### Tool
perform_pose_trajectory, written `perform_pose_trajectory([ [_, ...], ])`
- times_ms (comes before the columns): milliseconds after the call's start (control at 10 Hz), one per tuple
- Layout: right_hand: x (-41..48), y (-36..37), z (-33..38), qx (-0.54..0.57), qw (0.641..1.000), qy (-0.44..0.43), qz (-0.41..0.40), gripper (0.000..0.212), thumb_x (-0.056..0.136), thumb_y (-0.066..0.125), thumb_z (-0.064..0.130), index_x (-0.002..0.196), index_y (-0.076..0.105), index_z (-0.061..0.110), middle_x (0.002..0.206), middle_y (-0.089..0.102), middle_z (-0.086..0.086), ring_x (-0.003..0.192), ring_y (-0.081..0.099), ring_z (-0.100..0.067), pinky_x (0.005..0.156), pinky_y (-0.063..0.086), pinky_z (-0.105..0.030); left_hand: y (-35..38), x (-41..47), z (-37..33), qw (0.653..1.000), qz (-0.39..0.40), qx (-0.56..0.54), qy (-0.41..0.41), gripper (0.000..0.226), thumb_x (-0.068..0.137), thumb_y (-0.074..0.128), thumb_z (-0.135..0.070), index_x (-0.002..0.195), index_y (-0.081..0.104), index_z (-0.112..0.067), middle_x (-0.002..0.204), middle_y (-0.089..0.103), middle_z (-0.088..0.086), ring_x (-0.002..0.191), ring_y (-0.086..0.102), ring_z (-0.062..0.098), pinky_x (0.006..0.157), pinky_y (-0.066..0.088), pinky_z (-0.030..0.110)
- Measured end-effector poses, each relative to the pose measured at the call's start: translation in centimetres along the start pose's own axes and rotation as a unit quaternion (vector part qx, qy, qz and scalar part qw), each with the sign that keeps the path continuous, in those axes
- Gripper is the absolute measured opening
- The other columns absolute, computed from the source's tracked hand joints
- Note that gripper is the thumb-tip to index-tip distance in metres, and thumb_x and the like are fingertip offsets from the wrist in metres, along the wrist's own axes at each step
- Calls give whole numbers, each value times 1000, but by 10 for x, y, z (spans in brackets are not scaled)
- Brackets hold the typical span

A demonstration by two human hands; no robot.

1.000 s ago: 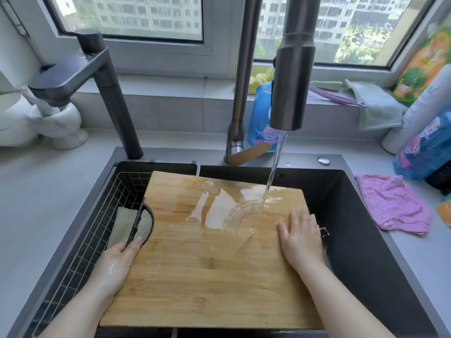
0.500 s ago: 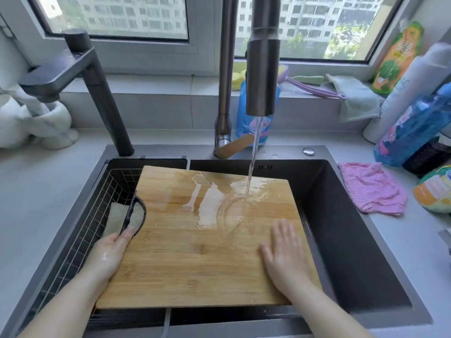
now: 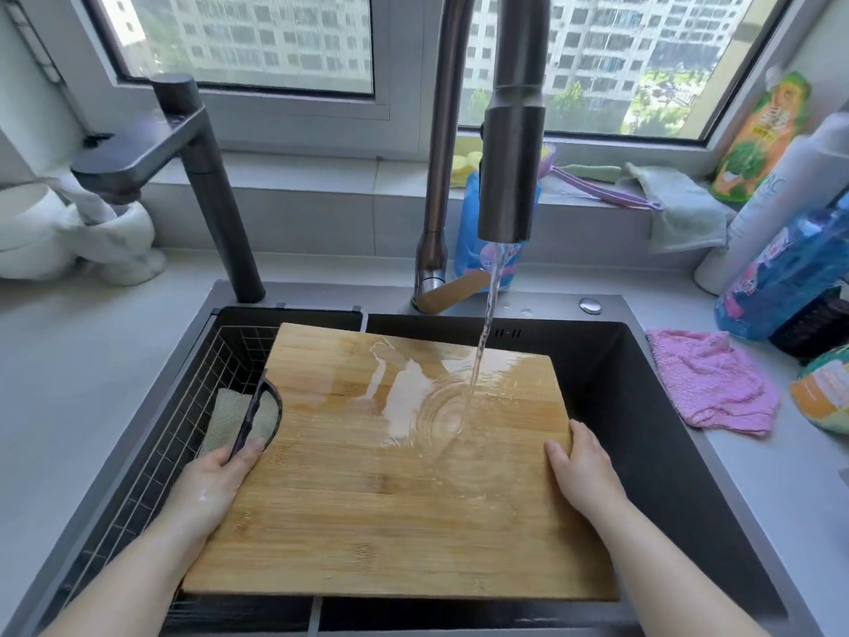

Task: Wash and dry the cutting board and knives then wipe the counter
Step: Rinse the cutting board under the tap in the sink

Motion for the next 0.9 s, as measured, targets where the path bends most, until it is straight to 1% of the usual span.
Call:
perform_pose_trajectory([
  [100, 11, -4, 9, 60, 998, 22, 6, 56, 96, 41, 33, 144, 23, 11, 144, 38, -8, 130, 40, -27, 105, 35, -40, 0, -2, -2, 1000, 1, -3, 15, 30, 90, 51, -31, 88, 59, -3, 69, 58, 1, 65, 55, 19, 53, 33, 22],
  [200, 14, -4, 10, 135, 989, 55, 31, 56, 95, 42, 36, 143, 24, 13, 135, 48, -9, 119, 49, -28, 96, 41, -37, 0, -4, -4, 999, 19, -20, 21, 19, 90, 52, -28, 92, 56, -10, 71, 57, -2, 65, 52, 13, 54, 33, 21],
  [300, 16, -1, 8, 155, 985, 70, 42, 56, 95, 43, 37, 143, 25, 14, 135, 48, -8, 119, 49, -28, 94, 40, -37, -1, -3, -7, 999, 46, -24, 10, 15, 90, 53, -26, 84, 56, -12, 82, 61, 4, 72, 56, 17, 57, 37, 24],
  [400, 15, 0, 8, 170, 981, 77, 51, 56, 95, 44, 34, 144, 24, 16, 137, 45, -8, 120, 47, -28, 98, 39, -39, -3, -2, -9, 995, 89, -46, -30, 10, 90, 53, -23, 93, 55, -14, 92, 62, 11, 81, 59, 27, 63, 44, 32],
  [500, 13, 1, 9, 165, 980, 84, 69, 57, 96, 43, 34, 145, 22, 16, 141, 42, -9, 125, 44, -29, 104, 38, -42, -11, -6, -17, 994, 92, -45, -40, 6, 91, 52, -18, 91, 56, -12, 87, 62, 12, 78, 59, 29, 63, 46, 34],
  [600, 10, 2, 15, 159, 979, 84, 100, 55, 97, 39, 33, 146, 21, 13, 145, 37, -10, 130, 39, -30, 109, 33, -43, -23, -10, -29, 997, 67, -40, -23, 10, 91, 52, -12, 83, 58, -12, 75, 63, 9, 69, 59, 25, 52, 49, 31],
  [700, 4, 7, 21, 117, 981, 69, 138, 52, 99, 33, 32, 145, 21, 9, 146, 35, -12, 132, 36, -30, 108, 29, -38, -42, -11, -37, 998, 43, -41, -11, 8, 90, 52, -11, 82, 56, -9, 62, 61, 2, 46, 60, 10, 34, 44, 14],
  [800, -5, 14, 28, 109, 978, 72, 163, 55, 99, 31, 37, 146, 19, 11, 148, 33, -13, 134, 34, -31, 112, 28, -40, -67, -3, -34, 999, 24, -13, 16, 5, 91, 54, -17, 87, 52, -14, 73, 53, 0, 42, 58, 1, 39, 42, 9],
  [900, -11, 24, 39, 114, 975, 57, 183, 54, 98, 33, 38, 146, 22, 13, 143, 39, -13, 130, 40, -31, 109, 32, -41, -94, -5, -25, 1000, -2, -5, 6, 11, 89, 57, -22, 81, 56, -14, 79, 55, 4, 68, 56, 21, 46, 47, 14],
])
Point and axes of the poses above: each hand's wrist, its own x-axis towards the middle knuckle, its own y-axis out of the palm, z = x × y, the point moved 2 cm from there along x, towards the middle knuckle
